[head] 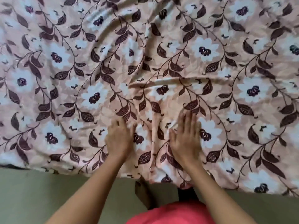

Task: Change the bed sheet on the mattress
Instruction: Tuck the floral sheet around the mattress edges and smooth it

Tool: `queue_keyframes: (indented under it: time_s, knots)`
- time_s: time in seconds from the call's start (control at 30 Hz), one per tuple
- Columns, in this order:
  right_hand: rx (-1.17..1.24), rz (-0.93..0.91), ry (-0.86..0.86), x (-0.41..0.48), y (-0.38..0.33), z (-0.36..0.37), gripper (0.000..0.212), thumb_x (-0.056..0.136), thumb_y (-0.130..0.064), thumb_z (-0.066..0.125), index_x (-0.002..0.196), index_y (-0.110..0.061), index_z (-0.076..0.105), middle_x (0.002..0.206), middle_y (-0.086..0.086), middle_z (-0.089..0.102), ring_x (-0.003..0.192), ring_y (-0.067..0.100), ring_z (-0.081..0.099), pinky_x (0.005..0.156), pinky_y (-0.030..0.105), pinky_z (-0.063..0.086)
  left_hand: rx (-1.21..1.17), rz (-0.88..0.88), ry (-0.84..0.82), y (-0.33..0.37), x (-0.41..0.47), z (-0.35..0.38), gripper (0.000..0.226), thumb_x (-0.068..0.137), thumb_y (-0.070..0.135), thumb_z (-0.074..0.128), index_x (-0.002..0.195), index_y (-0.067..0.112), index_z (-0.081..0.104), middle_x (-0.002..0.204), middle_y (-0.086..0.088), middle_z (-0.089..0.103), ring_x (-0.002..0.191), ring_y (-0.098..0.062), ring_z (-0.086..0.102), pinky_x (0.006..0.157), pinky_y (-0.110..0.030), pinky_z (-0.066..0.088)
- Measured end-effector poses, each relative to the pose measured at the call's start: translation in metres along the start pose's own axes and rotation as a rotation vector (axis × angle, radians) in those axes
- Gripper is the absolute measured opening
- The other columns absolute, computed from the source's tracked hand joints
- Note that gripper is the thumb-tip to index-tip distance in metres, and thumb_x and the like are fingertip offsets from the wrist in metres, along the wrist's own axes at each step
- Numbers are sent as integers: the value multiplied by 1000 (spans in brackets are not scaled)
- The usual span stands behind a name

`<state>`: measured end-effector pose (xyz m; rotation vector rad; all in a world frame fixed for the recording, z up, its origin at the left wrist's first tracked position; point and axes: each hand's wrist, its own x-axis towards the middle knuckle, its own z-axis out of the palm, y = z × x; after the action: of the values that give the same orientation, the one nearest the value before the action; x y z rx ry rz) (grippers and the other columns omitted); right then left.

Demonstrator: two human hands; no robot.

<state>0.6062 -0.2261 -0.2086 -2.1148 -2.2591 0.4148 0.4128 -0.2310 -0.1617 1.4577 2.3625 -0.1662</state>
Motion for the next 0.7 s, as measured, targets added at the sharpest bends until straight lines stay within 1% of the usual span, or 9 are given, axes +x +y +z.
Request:
queue_keyframes:
  time_s: [0.1, 0.2, 0.27, 0.33, 0.4, 0.47, 0.57, 0.63, 0.7]
  knots:
    - [22, -98, -8, -17, -49, 15, 66, 98, -45, 14, 147, -2, 10, 156, 17, 8, 144, 28, 6, 116, 44, 5, 59, 104, 31, 3, -1, 4, 20, 101, 21, 33, 113, 8, 44, 108, -12, 53, 82, -21, 46, 62, -29, 33]
    - [61, -204, -42, -33, -64, 21, 62, 99, -43, 17, 147, -5, 12, 155, 14, 10, 143, 21, 6, 116, 40, 2, 118, 172, 21, -3, 7, -3, 21, 97, 3, 34, 114, 5, 45, 110, -15, 54, 90, -29, 55, 63, -33, 34]
    - [63, -248, -33, -43, -51, 16, 61, 99, -45, 9, 147, -7, 6, 156, 10, 2, 144, 19, -2, 117, 37, -6, 69, 55, 49, -25, 6, -11, 23, 95, 1, 33, 114, 3, 45, 110, -16, 53, 91, -31, 55, 65, -34, 35]
    - [25, -182, -8, -53, -23, 10, 63, 99, -48, 8, 147, -8, 1, 156, 5, -6, 144, 19, -10, 116, 36, -11, 48, -75, 98, -56, 2, -19, 22, 95, 0, 32, 112, 1, 45, 108, -19, 54, 88, -32, 54, 68, -37, 39]
    - [-22, -35, 21, -65, 9, 7, 67, 98, -51, 7, 147, -6, 2, 156, 8, -5, 143, 19, -11, 117, 37, -9, 15, -126, 136, -86, -4, -21, 21, 97, 6, 32, 112, 0, 46, 106, -20, 54, 84, -30, 52, 68, -36, 40]
    - [-70, 93, 2, -75, 30, 4, 71, 96, -54, 1, 147, -4, 1, 155, 13, -6, 143, 18, -14, 117, 38, -6, -62, -109, 92, -105, -18, -21, 32, 101, 29, 33, 110, 2, 48, 105, -19, 55, 81, -27, 51, 64, -34, 39]
    - [-75, 130, -17, -80, 16, 13, 72, 96, -52, 6, 146, -1, -5, 155, 15, -12, 143, 23, -13, 117, 40, -4, 79, 63, -81, -110, -54, -8, 64, 90, 63, 32, 111, 5, 50, 109, -14, 55, 91, -27, 56, 67, -35, 44]
    - [-54, 68, 2, -76, -15, 21, 72, 96, -47, 16, 145, 0, -7, 154, 16, -11, 144, 26, -8, 117, 41, -5, 107, 133, -78, -102, -73, 4, 59, 90, 59, 40, 117, 8, 51, 113, -12, 55, 101, -29, 55, 73, -37, 45]
    - [-46, -39, -12, -76, -48, 33, 70, 96, -45, 17, 144, -1, -9, 154, 15, -12, 144, 26, -8, 117, 40, -7, 65, 171, -45, -92, -79, 13, 41, 97, 40, 42, 118, 6, 52, 115, -14, 56, 101, -31, 54, 70, -38, 41]
